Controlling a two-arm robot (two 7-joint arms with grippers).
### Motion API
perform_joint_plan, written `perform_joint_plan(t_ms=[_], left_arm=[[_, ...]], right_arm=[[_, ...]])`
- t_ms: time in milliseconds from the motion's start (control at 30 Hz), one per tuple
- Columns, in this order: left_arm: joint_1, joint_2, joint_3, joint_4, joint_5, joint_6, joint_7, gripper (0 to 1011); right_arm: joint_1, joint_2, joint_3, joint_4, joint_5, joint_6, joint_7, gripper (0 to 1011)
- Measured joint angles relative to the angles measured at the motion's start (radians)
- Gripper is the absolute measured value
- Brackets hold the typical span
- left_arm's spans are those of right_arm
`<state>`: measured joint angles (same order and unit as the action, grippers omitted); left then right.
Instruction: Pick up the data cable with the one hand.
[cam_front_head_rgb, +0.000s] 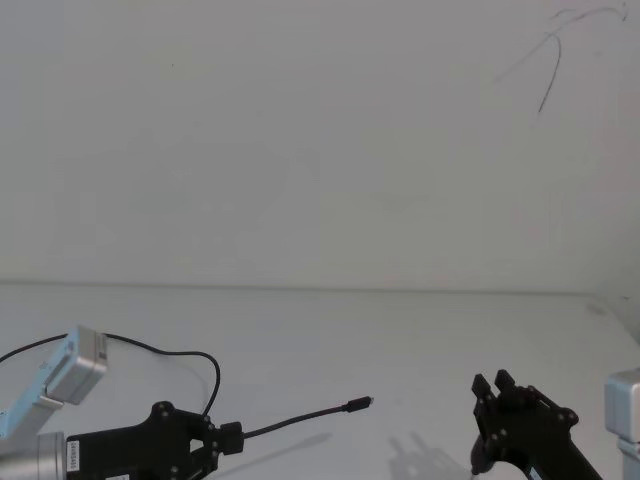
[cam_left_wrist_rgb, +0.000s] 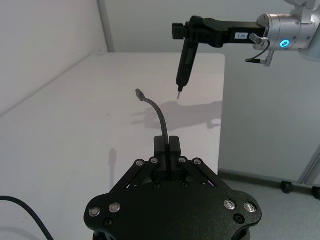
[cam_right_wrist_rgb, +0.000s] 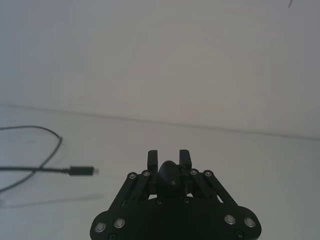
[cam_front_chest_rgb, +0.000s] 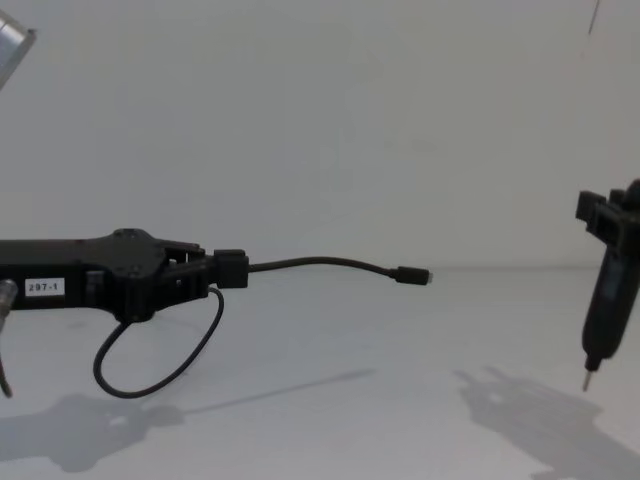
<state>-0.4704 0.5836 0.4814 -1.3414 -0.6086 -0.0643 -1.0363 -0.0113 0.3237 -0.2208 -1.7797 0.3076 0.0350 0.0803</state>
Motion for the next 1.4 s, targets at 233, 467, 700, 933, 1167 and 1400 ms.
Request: perform_joint_plan(t_ms=[233,467,700,933,1167,1400], left_arm=[[-0.007,-0.004,0.006,0.010,-0.005,-0.002,-0.013,43],[-0.011,-0.007,0.010,0.016,-0.008,-0.003,-0.020,43],[-0.013,-0.009,0.012,0.019,-0.009,-0.004,-0.024,43],[-0.014,-0.009,0.013,0.021,-0.010,-0.005,-0.027,43],[-0.014,-0.010,0.014,0.022,-0.010,-0.005,-0.028,43],[-0.015,-0.010,0.015,0.023,-0.011,-0.005,-0.029,43]], right_arm=[[0.017,-0.025,0.004,-0.014,0.043,0.001,0.027,251],[0.049,-0.058,-0.003,-0.012,0.080,0.001,0.059,251],[0.084,-0.083,-0.010,0.014,0.101,-0.005,0.086,251],[0.115,-0.101,-0.015,0.046,0.118,-0.017,0.108,251],[0.138,-0.112,-0.018,0.076,0.129,-0.031,0.124,251],[0.158,-0.119,-0.017,0.100,0.144,-0.040,0.137,251]])
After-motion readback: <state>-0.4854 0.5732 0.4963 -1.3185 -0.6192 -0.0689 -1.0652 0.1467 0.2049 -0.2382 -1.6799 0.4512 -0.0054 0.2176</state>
